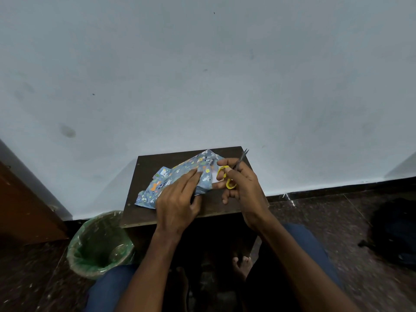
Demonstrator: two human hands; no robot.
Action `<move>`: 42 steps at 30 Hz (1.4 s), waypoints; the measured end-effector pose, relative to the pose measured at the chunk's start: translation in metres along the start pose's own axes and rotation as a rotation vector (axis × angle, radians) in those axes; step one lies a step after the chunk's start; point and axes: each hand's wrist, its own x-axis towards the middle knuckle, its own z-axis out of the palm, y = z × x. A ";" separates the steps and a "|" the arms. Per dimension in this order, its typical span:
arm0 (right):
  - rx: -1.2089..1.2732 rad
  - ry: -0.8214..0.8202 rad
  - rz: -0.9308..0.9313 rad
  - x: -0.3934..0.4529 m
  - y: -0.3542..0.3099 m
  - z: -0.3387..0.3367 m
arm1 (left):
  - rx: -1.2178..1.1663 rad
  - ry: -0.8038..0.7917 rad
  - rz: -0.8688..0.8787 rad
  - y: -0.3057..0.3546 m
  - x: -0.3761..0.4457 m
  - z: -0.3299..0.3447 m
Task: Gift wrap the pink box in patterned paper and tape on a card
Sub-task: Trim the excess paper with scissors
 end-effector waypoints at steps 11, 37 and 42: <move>0.094 0.147 0.081 0.009 0.004 -0.023 | -0.023 0.022 0.073 0.007 -0.003 0.005; 0.377 0.267 0.246 0.047 0.033 -0.059 | 0.051 -0.095 0.233 0.014 -0.010 0.042; 0.029 0.258 0.102 0.025 0.042 -0.055 | 0.066 -0.068 0.239 0.009 -0.002 0.043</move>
